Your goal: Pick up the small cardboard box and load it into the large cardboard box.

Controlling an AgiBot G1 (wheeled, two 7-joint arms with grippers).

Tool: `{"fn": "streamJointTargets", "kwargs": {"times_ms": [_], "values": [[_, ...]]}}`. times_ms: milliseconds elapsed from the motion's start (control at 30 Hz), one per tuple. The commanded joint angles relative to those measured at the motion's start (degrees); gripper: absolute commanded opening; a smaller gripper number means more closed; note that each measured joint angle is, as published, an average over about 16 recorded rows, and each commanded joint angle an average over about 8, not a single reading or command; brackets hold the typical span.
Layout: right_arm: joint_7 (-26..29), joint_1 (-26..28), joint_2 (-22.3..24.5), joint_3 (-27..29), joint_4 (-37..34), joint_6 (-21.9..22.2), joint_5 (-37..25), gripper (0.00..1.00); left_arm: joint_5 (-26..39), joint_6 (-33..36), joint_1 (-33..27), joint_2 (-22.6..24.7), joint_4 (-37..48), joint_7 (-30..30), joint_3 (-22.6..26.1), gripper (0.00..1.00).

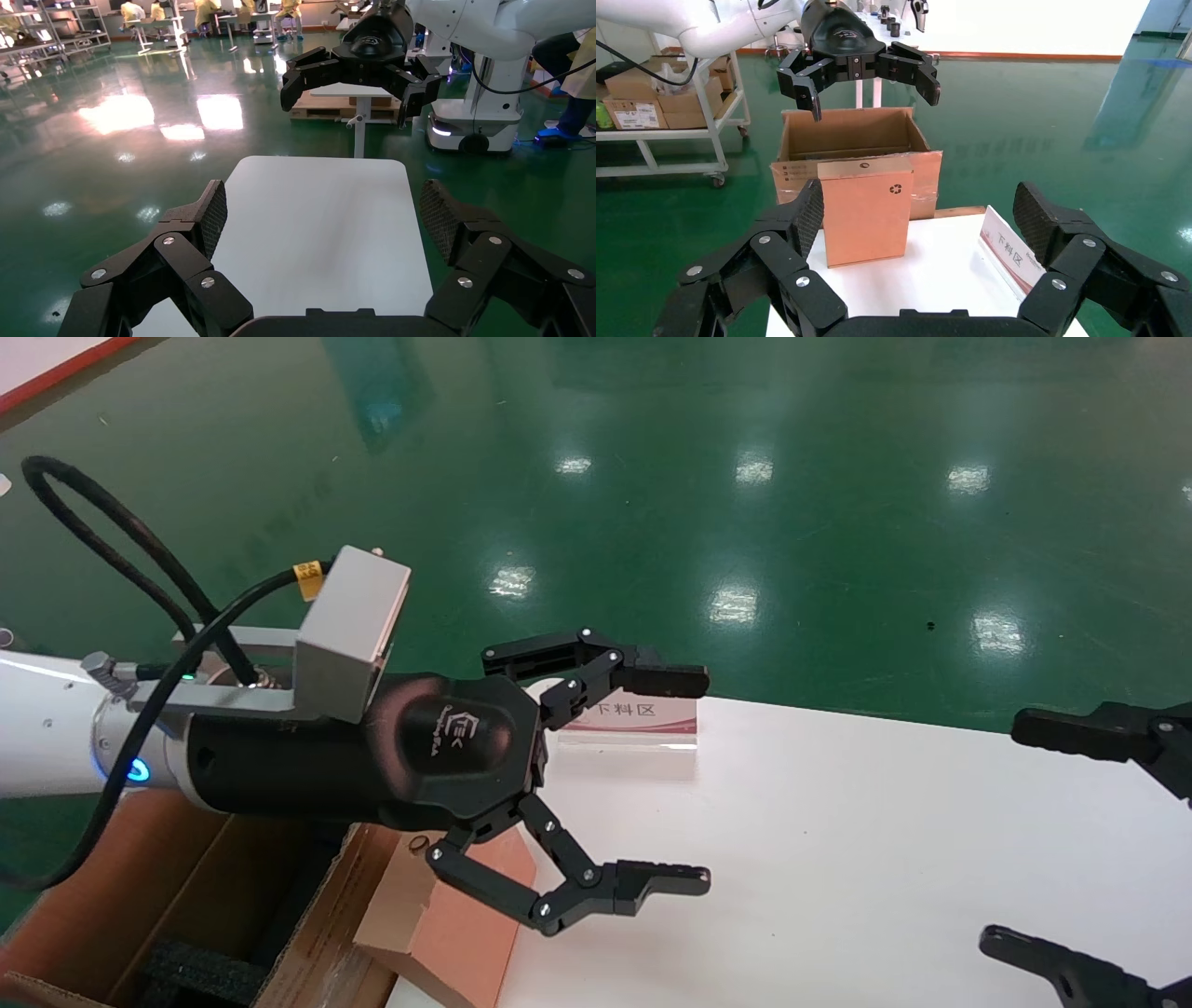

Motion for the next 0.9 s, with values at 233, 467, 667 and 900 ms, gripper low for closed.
{"fn": "streamJointTargets", "kwargs": {"times_ms": [233, 467, 667, 900], "values": [[0.0, 0.0, 0.0, 0.0, 0.0, 0.0, 0.0, 1.00, 0.0, 0.0, 0.0, 0.0, 0.0, 0.0, 0.0, 1.00], [0.0, 0.0, 0.0, 0.0, 0.0, 0.0, 0.0, 1.00, 0.4, -0.3, 0.1, -0.1, 0.1, -0.2, 0.1, 1.00], [0.0, 0.0, 0.0, 0.0, 0.0, 0.0, 0.0, 1.00, 3.1, -1.5, 0.1, -1.0, 0.1, -2.0, 1.3, 1.00], [0.0, 0.0, 0.0, -0.1, -0.1, 0.0, 0.0, 1.00, 14.2, -2.7, -5.6, -3.1, -2.8, -9.4, 5.6, 1.00]]}}
